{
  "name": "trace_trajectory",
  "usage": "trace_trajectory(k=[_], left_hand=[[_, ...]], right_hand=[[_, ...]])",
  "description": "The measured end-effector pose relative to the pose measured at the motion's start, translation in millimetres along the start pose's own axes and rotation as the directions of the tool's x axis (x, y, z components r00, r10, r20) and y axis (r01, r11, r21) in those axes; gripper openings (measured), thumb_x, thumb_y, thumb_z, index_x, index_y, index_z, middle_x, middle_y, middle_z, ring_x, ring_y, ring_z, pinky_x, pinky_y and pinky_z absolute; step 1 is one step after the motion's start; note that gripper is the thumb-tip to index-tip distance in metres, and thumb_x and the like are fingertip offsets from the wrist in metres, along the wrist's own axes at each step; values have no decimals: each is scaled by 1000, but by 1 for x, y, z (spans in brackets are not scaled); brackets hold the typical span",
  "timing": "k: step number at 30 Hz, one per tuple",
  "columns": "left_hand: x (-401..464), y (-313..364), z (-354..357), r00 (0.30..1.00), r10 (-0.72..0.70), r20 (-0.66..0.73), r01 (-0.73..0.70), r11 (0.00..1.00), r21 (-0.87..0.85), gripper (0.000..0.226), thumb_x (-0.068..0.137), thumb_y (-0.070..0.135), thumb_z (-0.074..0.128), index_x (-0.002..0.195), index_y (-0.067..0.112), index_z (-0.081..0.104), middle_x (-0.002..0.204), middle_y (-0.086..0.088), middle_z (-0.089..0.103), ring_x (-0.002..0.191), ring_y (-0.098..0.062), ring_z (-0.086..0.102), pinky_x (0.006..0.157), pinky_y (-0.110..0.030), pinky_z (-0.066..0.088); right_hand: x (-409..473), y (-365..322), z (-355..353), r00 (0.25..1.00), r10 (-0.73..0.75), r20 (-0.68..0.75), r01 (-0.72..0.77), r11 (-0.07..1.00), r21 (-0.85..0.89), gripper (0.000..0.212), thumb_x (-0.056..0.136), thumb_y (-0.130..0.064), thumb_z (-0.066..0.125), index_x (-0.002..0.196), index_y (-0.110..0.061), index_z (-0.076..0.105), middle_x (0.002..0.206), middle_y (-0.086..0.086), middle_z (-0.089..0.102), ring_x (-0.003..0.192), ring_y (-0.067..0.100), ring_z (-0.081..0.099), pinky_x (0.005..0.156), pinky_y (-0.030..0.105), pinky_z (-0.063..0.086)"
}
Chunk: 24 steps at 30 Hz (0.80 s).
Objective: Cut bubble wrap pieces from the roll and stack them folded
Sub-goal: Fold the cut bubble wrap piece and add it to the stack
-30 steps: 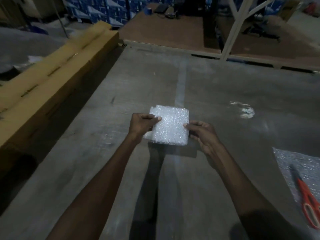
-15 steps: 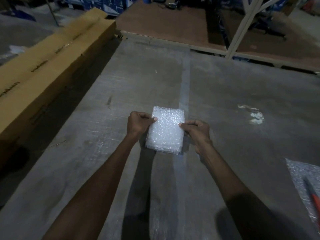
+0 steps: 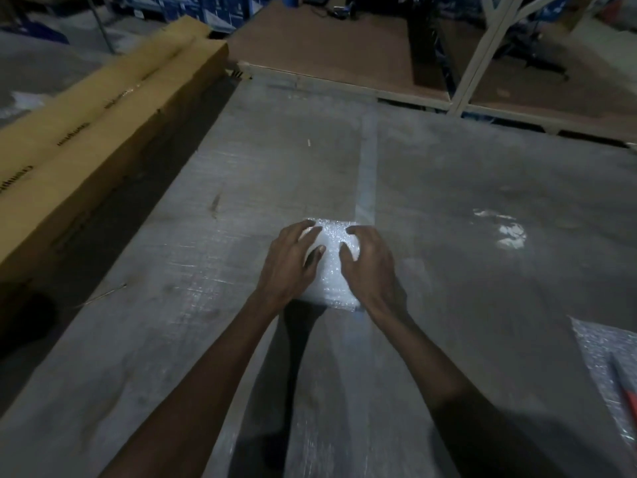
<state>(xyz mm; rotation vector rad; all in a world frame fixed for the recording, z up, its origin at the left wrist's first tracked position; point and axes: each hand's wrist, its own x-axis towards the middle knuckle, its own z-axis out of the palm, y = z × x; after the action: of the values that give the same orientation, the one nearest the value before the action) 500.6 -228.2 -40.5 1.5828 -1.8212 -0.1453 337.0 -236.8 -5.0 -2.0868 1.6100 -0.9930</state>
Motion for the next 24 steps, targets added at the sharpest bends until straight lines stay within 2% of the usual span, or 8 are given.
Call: trace_trajectory(k=[3,5,7,10,14,22,24], left_hand=[[-3,-2,7,981,5,196,-22,996,84,61,97,37,27,139,2,54,146,-18,51,135,-33,47,110,-46,40],[-10,-6,11,953,-40,300,6,994,112,70,97,42,15,148,2,42,156,-17,38,145,-31,36,116,-48,30],[-17,-13,15,932,-63,356,14,990,140,74,97,47,7,155,6,29,164,-11,24,151,-26,22,121,-49,20],[-25,-20,20,923,-63,381,3,987,158,72,98,48,4,159,12,17,167,-3,10,154,-19,10,122,-48,8],[-28,-23,18,926,-33,377,-36,984,175,69,99,48,8,160,15,15,167,0,9,154,-17,8,122,-49,6],[-25,-27,18,910,-35,412,-58,976,211,69,100,48,8,160,16,14,167,-1,8,154,-17,7,122,-48,6],[-22,-24,16,898,-52,437,-61,968,242,72,97,51,5,160,17,13,167,-1,7,154,-19,6,122,-51,3]], right_hand=[[-4,8,21,975,-44,218,87,978,-190,41,101,-12,51,139,4,54,146,22,53,137,37,49,114,47,39],[-8,20,33,960,-71,272,149,949,-277,44,99,-12,48,138,9,54,147,29,50,139,41,48,112,55,42],[-13,29,38,952,-47,303,143,942,-303,51,99,-20,40,141,8,52,148,29,48,139,42,47,110,54,45],[-24,40,39,946,-61,318,177,920,-350,62,103,-31,24,152,4,39,159,24,37,148,37,37,115,51,37],[-31,48,36,939,-16,343,140,930,-340,69,103,-41,11,160,-2,20,169,15,16,156,28,15,124,45,20],[-34,49,40,944,27,328,87,941,-328,70,102,-42,10,162,-7,19,170,9,14,157,23,12,125,43,17],[-32,49,38,940,22,341,91,946,-311,71,102,-43,10,162,-7,20,170,10,14,157,24,13,126,45,18]])
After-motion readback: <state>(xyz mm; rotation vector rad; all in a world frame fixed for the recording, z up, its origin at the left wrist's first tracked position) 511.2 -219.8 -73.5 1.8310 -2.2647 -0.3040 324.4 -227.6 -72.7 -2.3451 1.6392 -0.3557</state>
